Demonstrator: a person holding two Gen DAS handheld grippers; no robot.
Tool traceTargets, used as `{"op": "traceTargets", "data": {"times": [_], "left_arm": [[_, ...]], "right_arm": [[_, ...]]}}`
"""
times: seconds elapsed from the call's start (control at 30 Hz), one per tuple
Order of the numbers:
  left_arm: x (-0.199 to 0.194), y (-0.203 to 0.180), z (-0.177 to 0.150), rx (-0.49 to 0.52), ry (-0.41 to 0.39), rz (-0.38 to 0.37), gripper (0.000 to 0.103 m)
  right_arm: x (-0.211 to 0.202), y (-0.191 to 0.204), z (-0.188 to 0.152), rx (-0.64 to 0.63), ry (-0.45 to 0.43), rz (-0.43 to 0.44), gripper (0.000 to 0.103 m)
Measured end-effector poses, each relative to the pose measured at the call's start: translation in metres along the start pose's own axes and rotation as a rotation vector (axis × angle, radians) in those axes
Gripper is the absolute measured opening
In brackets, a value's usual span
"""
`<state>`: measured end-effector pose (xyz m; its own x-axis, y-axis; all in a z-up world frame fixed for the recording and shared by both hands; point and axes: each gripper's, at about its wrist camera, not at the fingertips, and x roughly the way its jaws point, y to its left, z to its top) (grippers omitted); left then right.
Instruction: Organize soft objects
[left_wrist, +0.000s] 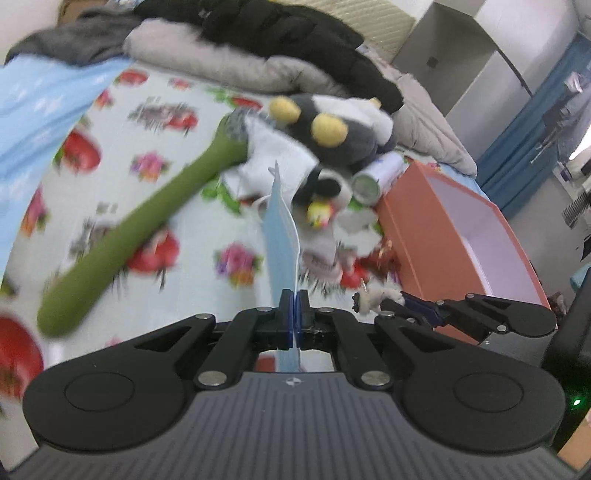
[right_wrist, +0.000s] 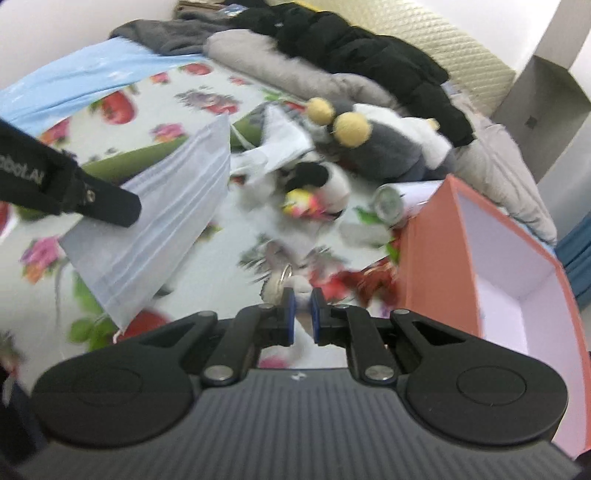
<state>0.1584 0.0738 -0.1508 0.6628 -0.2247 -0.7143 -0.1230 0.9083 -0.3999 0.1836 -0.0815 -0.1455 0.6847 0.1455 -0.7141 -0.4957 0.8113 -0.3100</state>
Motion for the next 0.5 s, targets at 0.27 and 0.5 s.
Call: {"op": "traceTargets", "data": {"times": [0.27, 0.5], "left_arm": [[-0.014, 0.048, -0.051, -0.124, 0.067, 0.055, 0.002], [-0.017, 0.070, -0.059, -0.120, 0.078, 0.125, 0.003]], "right_arm": [[-0.015, 0.036, -0.030, -0.040, 0.082, 0.123, 0.013], [-0.014, 0.042, -0.044, 0.052, 0.126, 0.234, 0.018]]}}
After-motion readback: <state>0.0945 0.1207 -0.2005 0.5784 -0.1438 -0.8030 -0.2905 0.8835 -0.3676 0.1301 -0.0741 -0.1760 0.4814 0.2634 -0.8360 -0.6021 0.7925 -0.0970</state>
